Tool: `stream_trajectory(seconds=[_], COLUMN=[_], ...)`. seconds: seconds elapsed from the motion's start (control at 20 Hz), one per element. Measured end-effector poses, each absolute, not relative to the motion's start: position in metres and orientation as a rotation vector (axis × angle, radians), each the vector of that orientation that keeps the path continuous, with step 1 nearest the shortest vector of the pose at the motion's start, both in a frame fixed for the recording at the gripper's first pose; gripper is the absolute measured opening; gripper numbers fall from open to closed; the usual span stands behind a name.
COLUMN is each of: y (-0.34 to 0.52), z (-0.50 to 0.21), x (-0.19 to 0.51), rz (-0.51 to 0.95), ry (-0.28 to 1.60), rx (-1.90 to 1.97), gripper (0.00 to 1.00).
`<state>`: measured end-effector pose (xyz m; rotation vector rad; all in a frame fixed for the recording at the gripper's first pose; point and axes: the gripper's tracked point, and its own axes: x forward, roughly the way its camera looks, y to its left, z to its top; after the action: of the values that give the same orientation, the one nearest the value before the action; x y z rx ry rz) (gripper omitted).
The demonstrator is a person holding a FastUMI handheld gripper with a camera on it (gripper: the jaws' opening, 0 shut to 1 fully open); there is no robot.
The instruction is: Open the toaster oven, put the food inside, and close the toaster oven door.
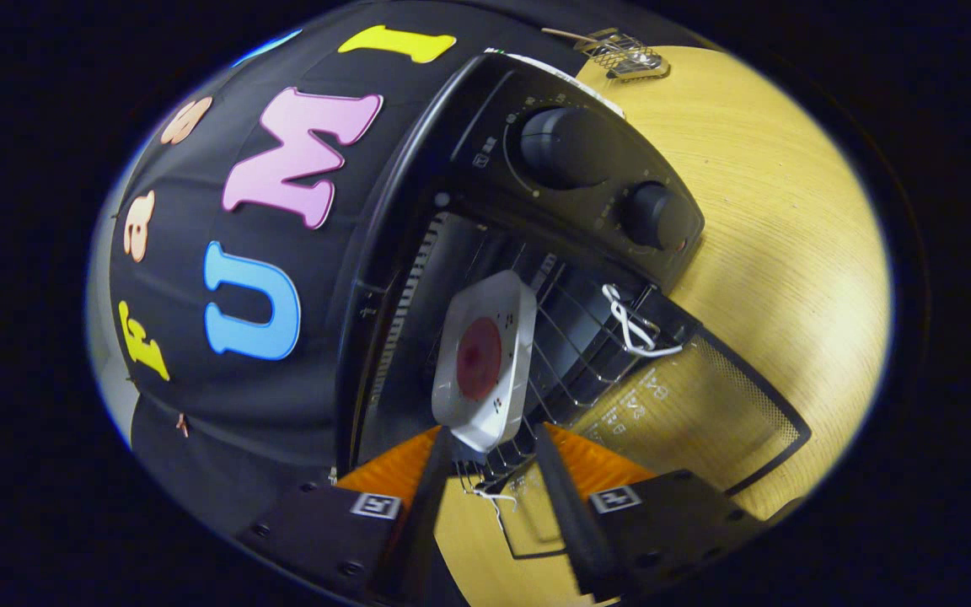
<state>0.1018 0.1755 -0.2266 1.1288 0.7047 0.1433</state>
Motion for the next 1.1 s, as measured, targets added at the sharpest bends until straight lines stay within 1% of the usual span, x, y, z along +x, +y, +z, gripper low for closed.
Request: stream_trajectory(seconds=[0.1,0.2,0.5,0.6,0.8,0.85,1.1], y=[0.178,0.176,0.174,0.172,0.176,0.175,0.158], z=[-0.227,-0.224,-0.195,-0.188,-0.201,-0.207,-0.255], x=[0.076,0.059,0.024,0.014,0.000,-0.004,-0.017], rz=[0.195,0.231,0.374,0.394,0.431,0.430,0.328], ry=[0.749,0.770,0.681,0.648,0.630,0.642,0.730], rx=[1.059,0.976,0.610,0.487,0.234,0.179,0.016], gripper=[0.98,0.98,0.98,0.98,0.99,0.98,0.99])
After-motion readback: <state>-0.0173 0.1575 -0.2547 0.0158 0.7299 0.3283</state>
